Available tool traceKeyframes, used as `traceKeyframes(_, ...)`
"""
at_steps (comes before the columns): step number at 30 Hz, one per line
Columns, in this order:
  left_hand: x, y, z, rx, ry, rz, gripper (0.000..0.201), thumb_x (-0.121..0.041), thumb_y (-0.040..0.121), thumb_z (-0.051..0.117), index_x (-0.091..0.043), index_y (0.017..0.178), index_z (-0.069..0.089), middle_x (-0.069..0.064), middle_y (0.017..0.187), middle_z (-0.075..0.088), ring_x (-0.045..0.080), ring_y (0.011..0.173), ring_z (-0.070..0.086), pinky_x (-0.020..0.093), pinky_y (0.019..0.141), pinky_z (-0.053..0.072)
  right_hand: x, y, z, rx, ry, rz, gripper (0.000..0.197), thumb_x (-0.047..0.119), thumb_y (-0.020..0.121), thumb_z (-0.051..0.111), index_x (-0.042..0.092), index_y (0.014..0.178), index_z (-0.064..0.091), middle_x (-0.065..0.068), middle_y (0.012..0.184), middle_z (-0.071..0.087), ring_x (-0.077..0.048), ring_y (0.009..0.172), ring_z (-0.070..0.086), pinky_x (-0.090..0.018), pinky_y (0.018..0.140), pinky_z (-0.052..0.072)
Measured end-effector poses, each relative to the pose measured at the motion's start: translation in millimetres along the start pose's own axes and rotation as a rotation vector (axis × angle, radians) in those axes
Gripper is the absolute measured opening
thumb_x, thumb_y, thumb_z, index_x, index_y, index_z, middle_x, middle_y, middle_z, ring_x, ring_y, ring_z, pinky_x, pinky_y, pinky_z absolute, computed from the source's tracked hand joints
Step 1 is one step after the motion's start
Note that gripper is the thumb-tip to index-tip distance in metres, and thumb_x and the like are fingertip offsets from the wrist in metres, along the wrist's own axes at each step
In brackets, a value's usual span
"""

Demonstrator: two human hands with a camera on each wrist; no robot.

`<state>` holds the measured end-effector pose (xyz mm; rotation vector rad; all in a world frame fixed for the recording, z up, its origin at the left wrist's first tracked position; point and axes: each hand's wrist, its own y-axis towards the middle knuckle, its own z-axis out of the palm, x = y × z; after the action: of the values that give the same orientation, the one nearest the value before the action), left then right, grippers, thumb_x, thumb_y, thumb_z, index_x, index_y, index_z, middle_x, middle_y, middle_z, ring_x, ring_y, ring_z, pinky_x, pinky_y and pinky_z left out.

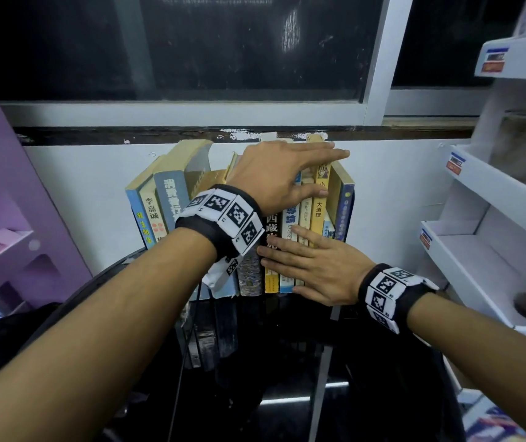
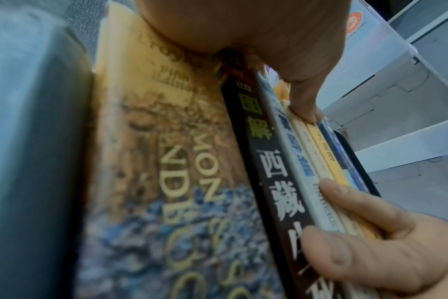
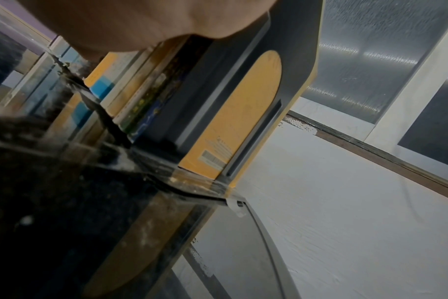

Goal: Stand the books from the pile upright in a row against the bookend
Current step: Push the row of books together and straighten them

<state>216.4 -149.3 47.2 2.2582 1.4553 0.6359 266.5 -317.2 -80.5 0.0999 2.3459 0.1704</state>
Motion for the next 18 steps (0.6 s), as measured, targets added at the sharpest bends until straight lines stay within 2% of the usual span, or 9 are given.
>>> traceKeyframes(9,0.6,1.0,2.0,0.001,0.023,-0.012,0.058,-0.064,0.087,0.045,-0.051,0.141,0.029,-0.02,0.147,0.039,0.017,0.125,0.052,0.041,0.093,0.05,-0.7,0.2,1.4,-0.005,0.01,0.001,0.073,0.051,0.096,0.035,0.013,0.155,0.013,-0.005,0.162,0.004,-0.022,0.15,-0.002,-0.047,0.12,-0.004)
traceKeyframes(18,-2.3,-0.3,2.1,-0.014,0.005,-0.021,0.057,-0.062,0.087,0.048,-0.051,0.141,0.032,-0.021,0.146,0.041,0.015,0.125,0.052,0.035,0.094,0.047,0.4,-1.1,-0.8,-0.012,0.022,0.002,0.074,0.048,0.094,0.04,0.013,0.154,0.016,-0.005,0.162,0.006,-0.023,0.15,-0.001,-0.047,0.12,-0.004)
